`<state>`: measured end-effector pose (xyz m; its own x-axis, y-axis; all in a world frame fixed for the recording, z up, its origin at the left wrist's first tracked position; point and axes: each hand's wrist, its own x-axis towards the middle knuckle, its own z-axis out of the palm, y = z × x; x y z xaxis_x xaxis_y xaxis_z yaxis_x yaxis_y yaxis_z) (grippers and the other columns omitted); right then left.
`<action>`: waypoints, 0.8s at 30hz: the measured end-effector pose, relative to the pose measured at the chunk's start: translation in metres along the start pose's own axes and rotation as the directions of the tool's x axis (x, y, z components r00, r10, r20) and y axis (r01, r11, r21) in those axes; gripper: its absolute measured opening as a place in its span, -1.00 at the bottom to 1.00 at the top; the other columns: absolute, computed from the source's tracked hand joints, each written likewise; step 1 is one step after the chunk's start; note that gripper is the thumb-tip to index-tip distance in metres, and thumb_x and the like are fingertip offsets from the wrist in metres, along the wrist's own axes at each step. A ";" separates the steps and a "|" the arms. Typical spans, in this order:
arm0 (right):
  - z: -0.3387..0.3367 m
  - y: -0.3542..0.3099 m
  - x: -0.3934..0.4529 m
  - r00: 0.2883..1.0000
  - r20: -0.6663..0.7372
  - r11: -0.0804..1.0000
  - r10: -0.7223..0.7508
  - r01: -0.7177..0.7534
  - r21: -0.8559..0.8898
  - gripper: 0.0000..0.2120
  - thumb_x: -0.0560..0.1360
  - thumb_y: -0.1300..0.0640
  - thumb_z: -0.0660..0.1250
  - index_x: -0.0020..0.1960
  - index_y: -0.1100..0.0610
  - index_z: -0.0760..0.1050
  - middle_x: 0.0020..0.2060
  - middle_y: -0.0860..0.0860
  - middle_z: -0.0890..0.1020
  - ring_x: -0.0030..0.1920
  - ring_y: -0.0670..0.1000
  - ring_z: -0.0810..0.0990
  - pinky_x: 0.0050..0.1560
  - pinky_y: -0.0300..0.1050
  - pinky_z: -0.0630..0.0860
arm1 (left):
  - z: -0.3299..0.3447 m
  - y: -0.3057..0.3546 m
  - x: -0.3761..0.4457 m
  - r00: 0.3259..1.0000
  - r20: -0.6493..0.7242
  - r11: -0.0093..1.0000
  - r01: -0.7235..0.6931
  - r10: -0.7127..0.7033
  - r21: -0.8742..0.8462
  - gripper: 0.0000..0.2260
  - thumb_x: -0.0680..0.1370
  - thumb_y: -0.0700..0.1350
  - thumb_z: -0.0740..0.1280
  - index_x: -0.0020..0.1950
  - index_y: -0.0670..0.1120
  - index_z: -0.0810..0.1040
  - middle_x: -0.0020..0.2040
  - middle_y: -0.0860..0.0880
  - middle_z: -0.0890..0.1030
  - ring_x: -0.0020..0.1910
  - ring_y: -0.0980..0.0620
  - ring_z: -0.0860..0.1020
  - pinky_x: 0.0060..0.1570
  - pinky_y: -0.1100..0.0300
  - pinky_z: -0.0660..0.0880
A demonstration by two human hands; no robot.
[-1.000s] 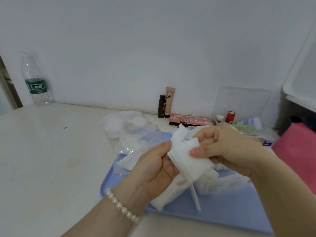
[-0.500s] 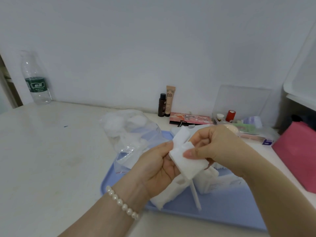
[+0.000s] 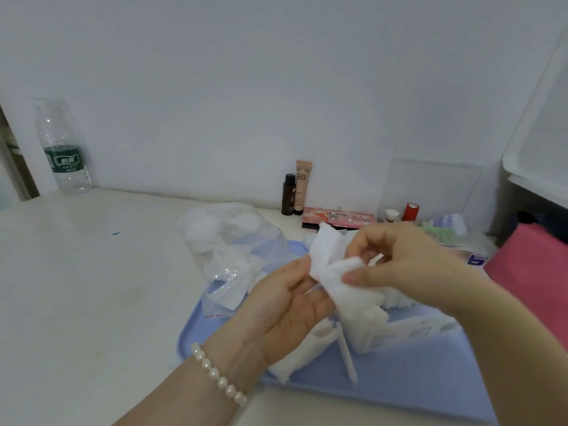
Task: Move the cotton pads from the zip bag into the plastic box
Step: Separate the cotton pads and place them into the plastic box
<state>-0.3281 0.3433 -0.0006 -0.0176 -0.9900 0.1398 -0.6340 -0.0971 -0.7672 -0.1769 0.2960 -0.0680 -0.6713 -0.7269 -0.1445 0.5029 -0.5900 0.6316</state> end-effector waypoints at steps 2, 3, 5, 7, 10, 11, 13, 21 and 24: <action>-0.013 0.003 0.000 0.994 -0.089 0.945 0.067 -0.034 0.327 -0.83 0.30 0.38 0.44 -0.25 0.17 0.50 -0.44 -0.01 0.60 -0.44 -0.11 0.55 -0.39 -0.30 0.49 | -0.001 -0.001 0.003 0.992 -0.107 0.998 -0.062 0.061 0.000 -0.80 0.59 -0.18 0.18 0.03 -0.20 0.57 -0.09 -0.09 0.67 -0.15 0.02 0.60 -0.08 0.15 0.55; -0.019 0.005 0.001 0.986 -0.123 0.874 0.114 -0.041 0.484 -0.83 0.28 0.38 0.41 -0.22 0.19 0.49 -0.45 0.00 0.62 -0.43 -0.08 0.59 -0.41 -0.28 0.52 | -0.001 -0.002 0.004 0.985 -0.147 0.996 -0.090 0.090 0.010 -0.83 0.59 -0.19 0.19 -0.03 -0.17 0.57 -0.17 -0.05 0.66 -0.24 0.08 0.56 -0.16 0.23 0.47; -0.025 0.007 0.003 0.973 -0.133 0.713 0.188 -0.042 0.700 -0.79 0.22 0.30 0.37 -0.14 0.21 0.51 -0.38 0.03 0.67 -0.38 -0.04 0.65 -0.42 -0.23 0.57 | 0.000 -0.004 0.005 0.975 -0.179 0.991 -0.126 0.130 0.034 -0.82 0.59 -0.22 0.18 -0.10 -0.16 0.56 -0.29 0.00 0.64 -0.36 0.15 0.53 -0.26 0.30 0.41; -0.023 0.008 0.003 0.974 -0.060 0.613 0.219 -0.090 0.785 -0.69 0.20 0.29 0.34 -0.05 0.23 0.53 -0.31 0.06 0.68 -0.36 -0.01 0.67 -0.43 -0.20 0.58 | 0.000 -0.007 0.007 0.974 -0.169 0.989 -0.146 0.149 0.030 -0.81 0.59 -0.24 0.17 -0.09 -0.19 0.56 -0.25 -0.04 0.67 -0.34 0.13 0.61 -0.27 0.31 0.53; -0.009 0.007 0.005 0.972 0.046 0.650 0.230 -0.188 0.737 -0.64 0.22 0.31 0.37 0.02 0.22 0.54 -0.21 0.11 0.69 -0.32 0.03 0.68 -0.37 -0.11 0.63 | 0.001 -0.010 0.004 0.976 -0.139 0.986 -0.163 0.166 0.034 -0.81 0.60 -0.24 0.15 0.00 -0.24 0.56 -0.09 -0.13 0.69 -0.19 0.04 0.68 -0.15 0.23 0.60; -0.004 0.006 0.006 0.970 0.050 0.686 0.236 -0.203 0.699 -0.69 0.25 0.35 0.38 0.00 0.21 0.55 -0.19 0.12 0.69 -0.30 0.04 0.68 -0.32 -0.08 0.64 | 0.002 -0.011 0.004 0.977 -0.127 0.986 -0.165 0.169 0.038 -0.80 0.61 -0.25 0.14 0.03 -0.26 0.55 -0.06 -0.15 0.69 -0.17 0.02 0.68 -0.13 0.21 0.61; 0.003 0.007 0.008 0.967 0.009 0.758 0.253 -0.205 0.619 -0.79 0.35 0.40 0.38 -0.08 0.17 0.54 -0.18 0.11 0.68 -0.31 0.02 0.68 -0.35 -0.11 0.63 | 0.003 -0.012 0.003 0.978 -0.113 0.985 -0.170 0.174 0.041 -0.78 0.61 -0.25 0.12 0.08 -0.27 0.54 -0.02 -0.18 0.68 -0.13 0.00 0.68 -0.12 0.18 0.62; 0.014 0.005 0.011 0.960 -0.079 0.767 0.269 -0.164 0.620 -0.85 0.39 0.38 0.39 -0.15 0.17 0.50 -0.24 0.09 0.67 -0.35 -0.01 0.66 -0.44 -0.20 0.56 | 0.007 -0.013 0.001 0.952 -0.169 0.967 -0.250 0.254 0.048 -0.79 0.62 -0.28 0.09 0.03 -0.25 0.53 -0.06 -0.18 0.68 -0.11 -0.03 0.67 -0.07 0.16 0.60; 0.019 0.005 0.011 0.955 -0.110 0.796 0.274 -0.162 0.584 -0.83 0.38 0.38 0.40 -0.21 0.17 0.48 -0.32 0.06 0.66 -0.39 -0.03 0.64 -0.44 -0.20 0.58 | 0.010 -0.012 0.000 0.954 -0.158 0.968 -0.250 0.253 0.040 -0.79 0.61 -0.31 0.10 0.05 -0.25 0.52 -0.05 -0.19 0.68 -0.10 -0.04 0.67 -0.05 0.15 0.60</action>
<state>-0.3164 0.3298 -0.0150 -0.2755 -0.9613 -0.0084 -0.0501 0.0231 -0.9985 -0.1881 0.3068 -0.0684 -0.4273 -0.8987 -0.0989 0.6324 -0.3753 0.6777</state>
